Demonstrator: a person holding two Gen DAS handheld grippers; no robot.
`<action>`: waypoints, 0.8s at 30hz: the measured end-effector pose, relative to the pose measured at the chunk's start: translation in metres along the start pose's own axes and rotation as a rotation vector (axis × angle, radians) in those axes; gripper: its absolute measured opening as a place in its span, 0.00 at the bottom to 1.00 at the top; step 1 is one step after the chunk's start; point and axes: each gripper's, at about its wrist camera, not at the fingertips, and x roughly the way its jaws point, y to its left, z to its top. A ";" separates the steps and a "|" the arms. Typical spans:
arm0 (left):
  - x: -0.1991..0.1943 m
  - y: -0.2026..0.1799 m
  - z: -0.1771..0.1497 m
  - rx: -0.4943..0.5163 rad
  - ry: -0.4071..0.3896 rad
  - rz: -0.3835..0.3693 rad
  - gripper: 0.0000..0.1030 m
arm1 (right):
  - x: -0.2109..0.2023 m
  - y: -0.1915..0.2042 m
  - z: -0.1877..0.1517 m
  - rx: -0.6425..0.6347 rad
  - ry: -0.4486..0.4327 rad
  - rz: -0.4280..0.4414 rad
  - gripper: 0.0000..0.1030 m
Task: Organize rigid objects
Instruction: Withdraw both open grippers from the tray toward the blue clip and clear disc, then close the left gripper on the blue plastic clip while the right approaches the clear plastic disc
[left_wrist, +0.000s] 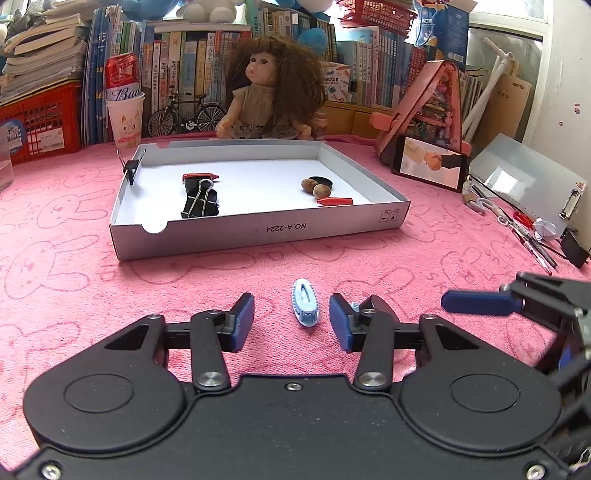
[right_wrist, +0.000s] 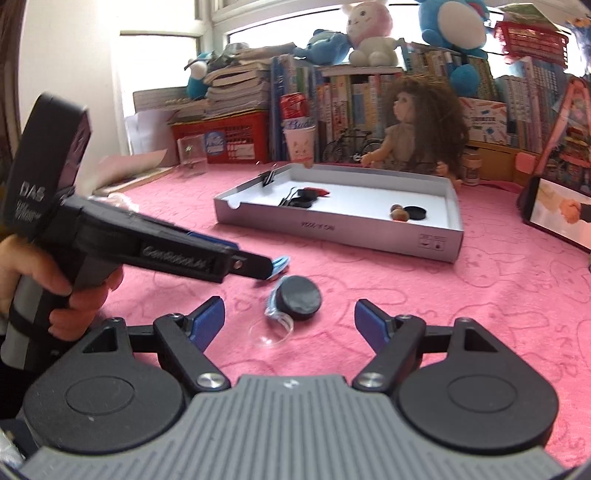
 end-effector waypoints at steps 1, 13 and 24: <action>0.001 0.000 0.000 -0.004 0.002 -0.001 0.37 | 0.001 0.003 -0.001 -0.009 0.005 0.000 0.83; 0.015 -0.007 0.002 -0.012 0.015 -0.012 0.27 | 0.003 0.008 -0.008 -0.005 0.033 0.007 0.65; 0.017 -0.008 0.003 0.003 0.011 0.008 0.15 | 0.005 0.009 -0.009 -0.010 0.040 0.014 0.32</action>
